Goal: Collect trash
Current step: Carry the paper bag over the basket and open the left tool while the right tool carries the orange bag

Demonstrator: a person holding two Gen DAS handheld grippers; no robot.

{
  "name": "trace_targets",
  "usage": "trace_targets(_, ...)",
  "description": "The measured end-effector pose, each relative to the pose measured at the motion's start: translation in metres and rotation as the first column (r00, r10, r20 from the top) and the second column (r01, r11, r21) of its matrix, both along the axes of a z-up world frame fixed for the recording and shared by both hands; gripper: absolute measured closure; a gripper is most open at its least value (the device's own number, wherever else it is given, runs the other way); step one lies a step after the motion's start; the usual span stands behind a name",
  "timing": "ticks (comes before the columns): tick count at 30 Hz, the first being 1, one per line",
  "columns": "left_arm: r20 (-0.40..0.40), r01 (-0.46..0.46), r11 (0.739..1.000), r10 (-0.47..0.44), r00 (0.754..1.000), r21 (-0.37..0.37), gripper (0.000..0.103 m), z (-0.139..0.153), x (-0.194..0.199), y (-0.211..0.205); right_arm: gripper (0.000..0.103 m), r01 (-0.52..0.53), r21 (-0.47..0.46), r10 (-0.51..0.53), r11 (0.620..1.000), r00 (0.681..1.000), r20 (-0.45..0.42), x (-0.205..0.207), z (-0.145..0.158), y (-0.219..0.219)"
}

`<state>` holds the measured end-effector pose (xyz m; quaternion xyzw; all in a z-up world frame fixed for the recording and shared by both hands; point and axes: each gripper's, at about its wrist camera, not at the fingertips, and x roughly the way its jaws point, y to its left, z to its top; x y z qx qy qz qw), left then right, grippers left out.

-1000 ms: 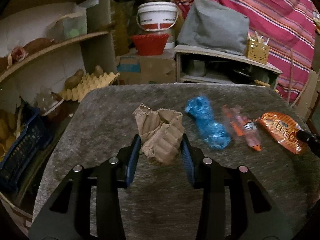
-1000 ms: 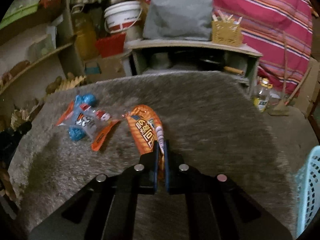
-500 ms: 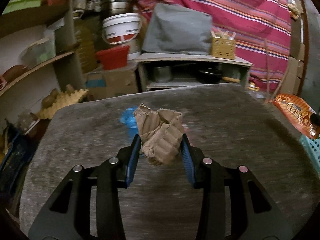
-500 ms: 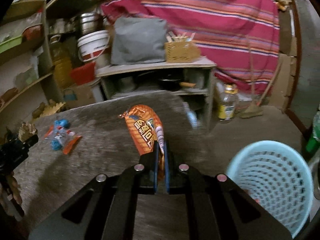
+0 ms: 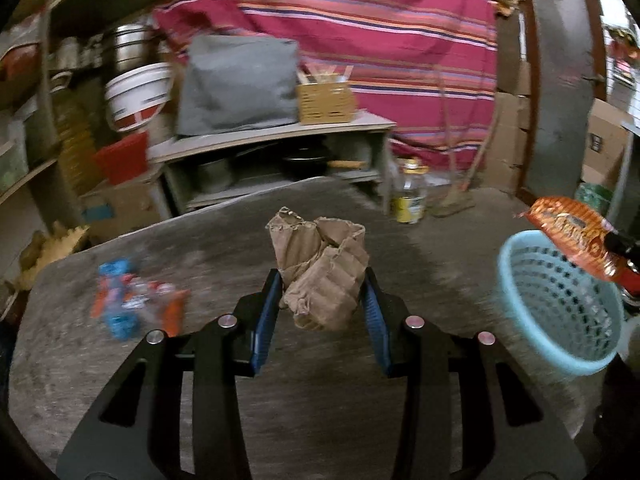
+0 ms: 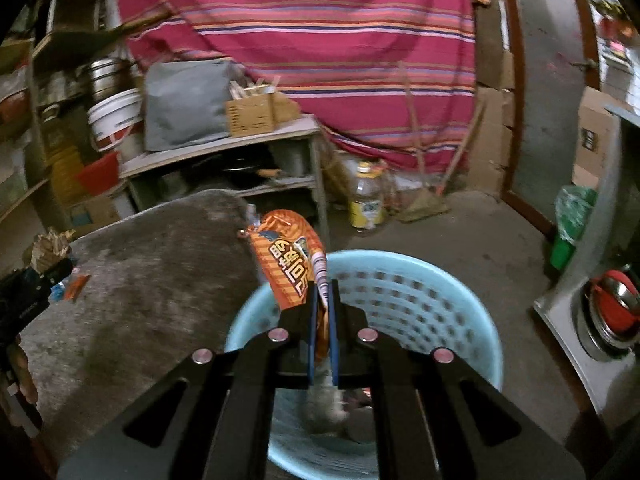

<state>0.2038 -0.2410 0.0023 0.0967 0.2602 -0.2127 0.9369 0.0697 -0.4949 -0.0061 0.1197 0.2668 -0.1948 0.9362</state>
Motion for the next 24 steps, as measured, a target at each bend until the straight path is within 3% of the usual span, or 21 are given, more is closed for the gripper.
trace_targets(11, -0.032, 0.169, 0.986, -0.169, 0.985, -0.003, 0.064, -0.009, -0.037, -0.129, 0.098, 0.064, 0.009, -0.064, 0.998, 0.997, -0.035, -0.013, -0.016, -0.04)
trace_targets(22, -0.08, 0.235, 0.972, -0.234, 0.969, -0.004, 0.06, -0.026, -0.041, -0.188, 0.098, 0.108, 0.077, -0.103, 0.991, 0.993, -0.064, -0.019, -0.029, -0.061)
trace_targets(23, -0.076, 0.235, 0.972, -0.234, 0.969, -0.002, 0.059, -0.025, -0.041, -0.19, 0.098, 0.113, 0.084, -0.108, 0.99, 0.992, -0.066, -0.02, -0.03, -0.063)
trace_targets(24, -0.073, 0.235, 0.972, -0.234, 0.969, 0.001, 0.05, -0.024, -0.041, -0.191, 0.098, 0.115, 0.089, -0.109, 0.989, 0.992, -0.066, -0.021, -0.031, -0.064)
